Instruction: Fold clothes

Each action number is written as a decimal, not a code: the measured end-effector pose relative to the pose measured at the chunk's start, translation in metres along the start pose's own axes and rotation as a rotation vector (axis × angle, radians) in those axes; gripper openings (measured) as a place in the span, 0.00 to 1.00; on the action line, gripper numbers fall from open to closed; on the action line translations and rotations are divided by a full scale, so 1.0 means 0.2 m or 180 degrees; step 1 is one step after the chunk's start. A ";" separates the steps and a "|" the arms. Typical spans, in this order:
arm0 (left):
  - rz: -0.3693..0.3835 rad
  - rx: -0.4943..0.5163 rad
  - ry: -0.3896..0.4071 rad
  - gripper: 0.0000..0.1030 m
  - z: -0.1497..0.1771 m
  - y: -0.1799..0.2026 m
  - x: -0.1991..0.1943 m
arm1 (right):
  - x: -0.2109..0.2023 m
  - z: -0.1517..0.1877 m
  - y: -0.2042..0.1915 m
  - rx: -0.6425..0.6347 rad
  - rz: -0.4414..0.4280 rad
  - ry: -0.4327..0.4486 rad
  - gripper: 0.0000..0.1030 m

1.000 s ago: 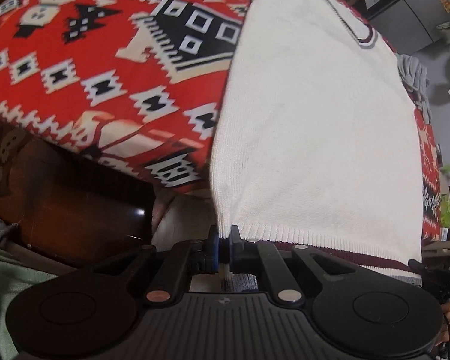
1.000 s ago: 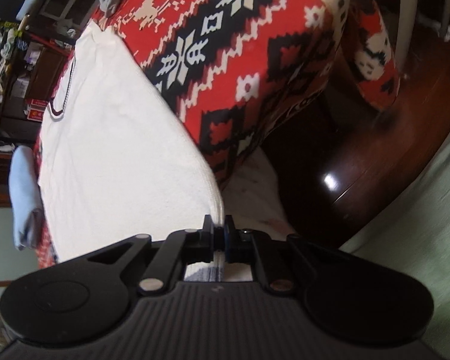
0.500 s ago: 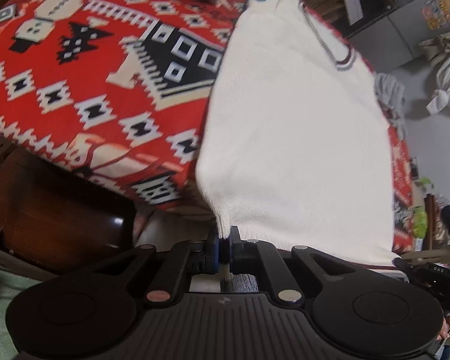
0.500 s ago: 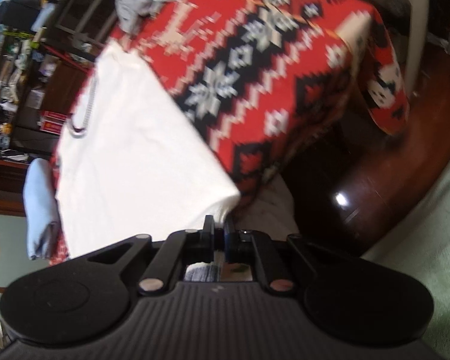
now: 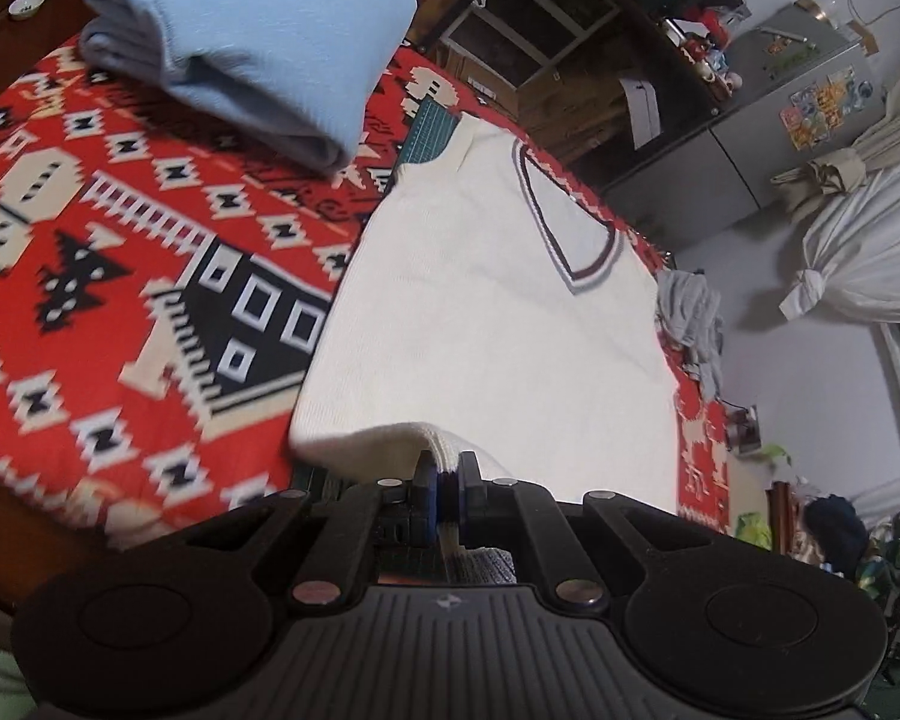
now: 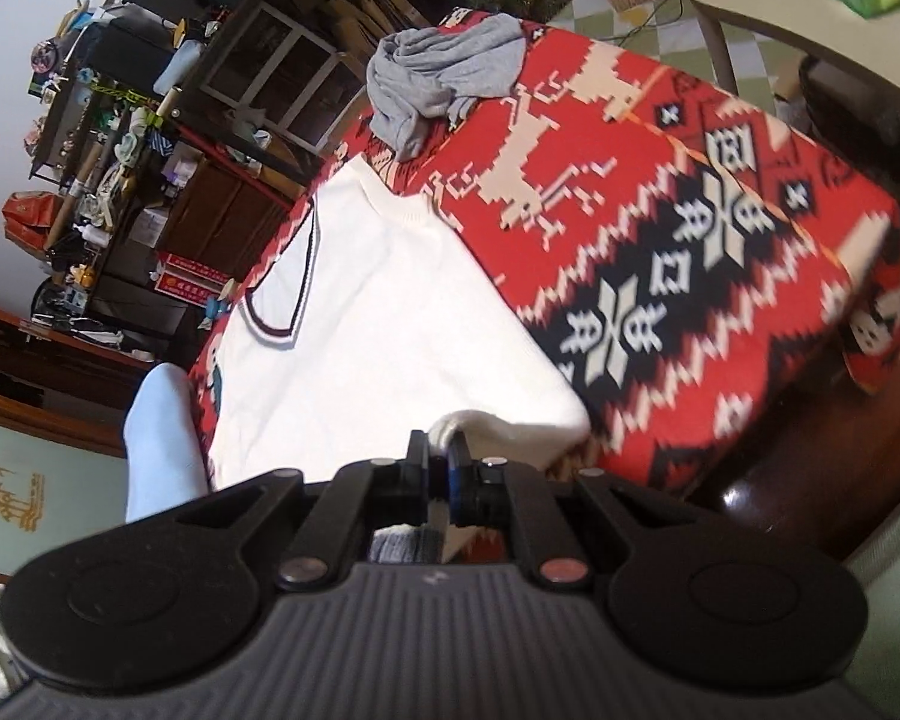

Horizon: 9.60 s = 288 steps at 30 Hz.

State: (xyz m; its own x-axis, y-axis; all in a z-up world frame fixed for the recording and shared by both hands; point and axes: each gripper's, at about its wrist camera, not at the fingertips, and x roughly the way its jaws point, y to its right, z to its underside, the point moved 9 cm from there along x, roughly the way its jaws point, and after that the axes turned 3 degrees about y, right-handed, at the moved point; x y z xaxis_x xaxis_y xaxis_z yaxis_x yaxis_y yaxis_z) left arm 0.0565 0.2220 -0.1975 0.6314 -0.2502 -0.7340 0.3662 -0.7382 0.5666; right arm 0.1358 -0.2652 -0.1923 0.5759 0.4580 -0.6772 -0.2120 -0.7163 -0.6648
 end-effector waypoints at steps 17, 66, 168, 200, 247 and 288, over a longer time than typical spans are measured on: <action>-0.0309 0.0198 0.0321 0.63 -0.15 -0.01 0.13 | 0.36 -0.12 0.02 0.0036 0.0155 0.0349 0.67; -0.0314 0.2367 0.0093 0.82 0.19 0.18 0.47 | 0.48 0.39 -0.25 -0.2648 0.0350 0.0095 0.99; -0.0244 0.1809 0.0499 0.27 -1.40 0.38 1.35 | 1.80 -1.10 -0.68 -0.2528 0.0646 0.0455 0.16; -0.0551 0.1744 0.0782 0.24 -1.38 0.28 1.19 | 1.68 -1.10 -0.75 -0.2656 0.0561 0.0576 0.21; -0.0327 0.2289 0.0867 0.46 0.09 0.01 0.40 | 0.29 0.35 -0.14 -0.2897 0.0433 0.0947 0.74; -0.0084 0.1816 0.0640 0.19 0.38 -0.27 0.03 | -0.02 0.41 0.27 -0.2217 0.0241 0.0569 0.22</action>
State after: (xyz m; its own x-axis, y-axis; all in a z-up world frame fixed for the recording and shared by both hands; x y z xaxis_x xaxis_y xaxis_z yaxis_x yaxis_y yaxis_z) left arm -0.0116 0.2125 -0.2607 0.7643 -0.1449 -0.6284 -0.0058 -0.9759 0.2179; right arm 0.0579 -0.2619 -0.2510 0.7126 0.3432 -0.6118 0.2616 -0.9393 -0.2222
